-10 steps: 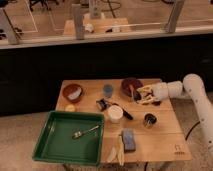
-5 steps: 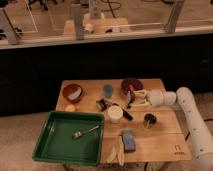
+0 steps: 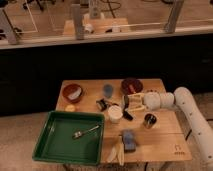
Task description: Place eraser in paper cup
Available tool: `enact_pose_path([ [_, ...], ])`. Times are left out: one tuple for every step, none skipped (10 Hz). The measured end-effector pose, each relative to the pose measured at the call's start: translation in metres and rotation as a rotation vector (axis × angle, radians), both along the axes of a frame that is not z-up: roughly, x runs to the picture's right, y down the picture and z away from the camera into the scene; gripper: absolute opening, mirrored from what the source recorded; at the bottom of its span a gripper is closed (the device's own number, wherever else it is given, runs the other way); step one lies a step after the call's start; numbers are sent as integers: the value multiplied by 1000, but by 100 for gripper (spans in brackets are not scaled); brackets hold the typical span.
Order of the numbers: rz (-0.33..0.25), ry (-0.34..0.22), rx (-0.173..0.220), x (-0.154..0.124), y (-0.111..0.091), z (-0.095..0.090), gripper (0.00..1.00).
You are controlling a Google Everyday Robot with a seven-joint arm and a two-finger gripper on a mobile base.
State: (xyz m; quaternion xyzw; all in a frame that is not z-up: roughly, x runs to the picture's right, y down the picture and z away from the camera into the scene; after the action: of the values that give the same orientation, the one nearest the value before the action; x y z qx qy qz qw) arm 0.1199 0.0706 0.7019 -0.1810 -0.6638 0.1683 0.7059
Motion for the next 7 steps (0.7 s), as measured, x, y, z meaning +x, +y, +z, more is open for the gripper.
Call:
enact_pose_path([
  [-8, -4, -8, -5, 1, 1, 0],
  [-15, -6, -16, -10, 1, 3, 0],
  [-23, -9, -27, -15, 2, 6, 0],
  [-28, -10, -37, -18, 3, 9, 0],
  [-34, -10, -47, -20, 3, 12, 0],
  [-47, -11, -59, -22, 6, 14, 4],
  [-58, -11, -70, -24, 8, 17, 12],
])
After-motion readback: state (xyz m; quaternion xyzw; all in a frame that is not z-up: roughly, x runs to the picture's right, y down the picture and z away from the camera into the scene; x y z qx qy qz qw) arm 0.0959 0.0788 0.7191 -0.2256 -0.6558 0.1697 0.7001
